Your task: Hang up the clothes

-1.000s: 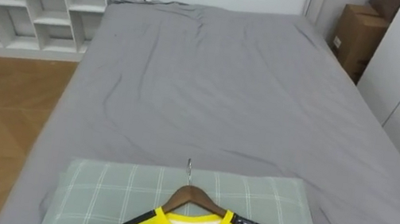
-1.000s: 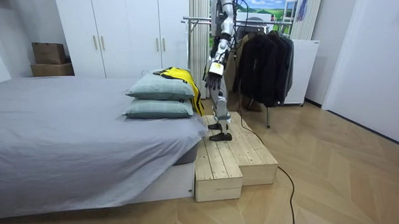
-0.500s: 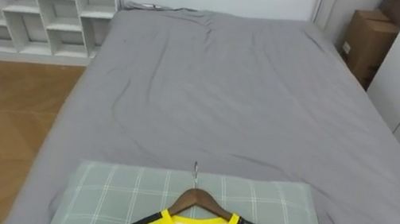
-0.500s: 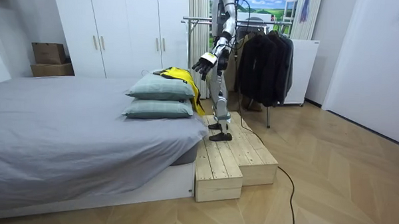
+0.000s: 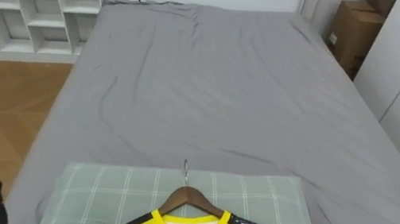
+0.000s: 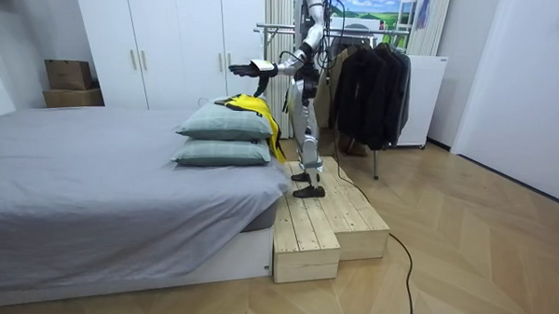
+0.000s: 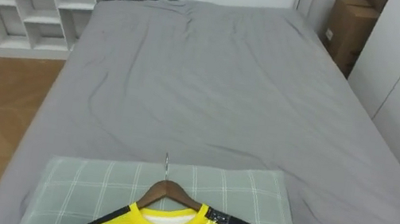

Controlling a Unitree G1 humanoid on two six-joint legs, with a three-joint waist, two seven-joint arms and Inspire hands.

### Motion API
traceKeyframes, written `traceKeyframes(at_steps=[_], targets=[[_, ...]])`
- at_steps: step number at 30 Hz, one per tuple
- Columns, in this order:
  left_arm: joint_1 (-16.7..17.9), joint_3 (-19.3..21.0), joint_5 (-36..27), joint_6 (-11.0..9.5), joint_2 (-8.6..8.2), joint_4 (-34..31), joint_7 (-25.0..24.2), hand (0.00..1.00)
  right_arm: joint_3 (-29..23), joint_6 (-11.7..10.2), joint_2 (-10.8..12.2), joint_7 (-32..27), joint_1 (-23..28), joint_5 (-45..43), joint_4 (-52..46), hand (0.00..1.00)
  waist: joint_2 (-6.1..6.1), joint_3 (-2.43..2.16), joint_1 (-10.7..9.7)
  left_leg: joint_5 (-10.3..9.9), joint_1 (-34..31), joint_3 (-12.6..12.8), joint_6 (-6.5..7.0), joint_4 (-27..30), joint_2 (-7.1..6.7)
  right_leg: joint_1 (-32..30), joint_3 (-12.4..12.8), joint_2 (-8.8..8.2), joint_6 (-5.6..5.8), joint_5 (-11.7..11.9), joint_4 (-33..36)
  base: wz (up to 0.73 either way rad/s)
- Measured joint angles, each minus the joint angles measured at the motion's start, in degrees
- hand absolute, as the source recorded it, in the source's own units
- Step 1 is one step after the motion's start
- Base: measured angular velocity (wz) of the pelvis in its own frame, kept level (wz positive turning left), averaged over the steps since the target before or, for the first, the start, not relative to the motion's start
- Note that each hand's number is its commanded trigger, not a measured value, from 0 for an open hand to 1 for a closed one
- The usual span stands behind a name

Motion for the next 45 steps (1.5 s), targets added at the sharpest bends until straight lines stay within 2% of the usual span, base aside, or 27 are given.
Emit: traceKeyframes(at_steps=[4, 9, 15, 20, 23, 30, 45], targets=[[-0.58, -0.29, 1.99, -0.66, 0.01, -0.08, 0.42, 0.0, 0.0, -0.5, 0.0, -0.08, -0.07, 0.0, -0.05, 0.0, -0.18, -0.01, -0.74, 0.0, 0.33, 0.22, 0.0, 0.01, 0.02, 0.21, 0.32, 0.02, 0.0, 0.0, 0.08, -0.04], [-0.92, -1.87, 2.31, -0.79, 0.01, -0.07, 1.56, 0.0, 0.9, -0.43, -0.04, -0.13, -0.23, 0.16, -0.03, 0.0, -0.19, -0.02, -0.74, 0.0, 0.38, 0.86, 0.0, 0.02, 0.18, -0.4, 1.42, 0.14, 0.0, 0.01, 0.69, -0.07], [-0.96, -3.98, 3.56, -0.78, 0.01, -0.08, 2.49, 0.0, 2.26, -0.35, -0.07, -0.13, -0.19, 0.01, -0.02, 0.0, -0.09, -0.03, -0.83, -0.01, 0.46, 0.95, 0.0, 0.08, 0.26, -0.47, 1.55, 0.21, -0.05, 0.08, 0.8, 0.0], [-1.06, -4.17, 4.98, -0.74, 0.01, -0.7, 2.47, 0.0, 2.22, -0.35, -0.07, 0.07, -0.21, -0.38, 0.24, 0.0, -0.04, -0.02, -1.16, -0.01, 0.58, 0.87, -0.01, 0.09, 0.3, -0.53, 1.54, 0.29, -0.08, 0.1, 0.69, 0.0], [-1.08, -4.6, 5.81, -0.29, 0.0, -0.66, 2.16, 0.0, 2.19, -0.37, -0.09, 0.7, -0.17, -0.34, 0.52, 0.0, -0.13, 0.02, -1.64, -0.01, 0.86, 0.98, -0.01, 0.01, 0.33, -0.39, 1.58, 0.3, -0.08, 0.1, 0.65, -0.02], [-1.08, -5.2, 7.54, 1.42, -0.02, 0.63, -0.66, 0.0, 2.23, -0.11, -0.04, 0.79, -0.12, -0.23, 0.52, 0.0, -0.18, 0.03, -2.5, -0.01, 1.29, 2.63, -0.01, -0.46, 0.52, -0.45, 3.37, 0.43, -0.08, 0.1, 0.76, -0.12], [-1.23, -6.45, 7.43, 1.82, -0.42, 4.74, -2.11, 0.0, 2.21, 0.22, 0.0, 0.59, -0.33, -2.57, 0.41, 0.0, -0.38, 0.05, -3.66, -0.01, 1.38, 3.15, -0.01, -0.5, 0.55, -0.49, 3.88, 0.47, -0.07, 0.1, 0.81, -0.02]])
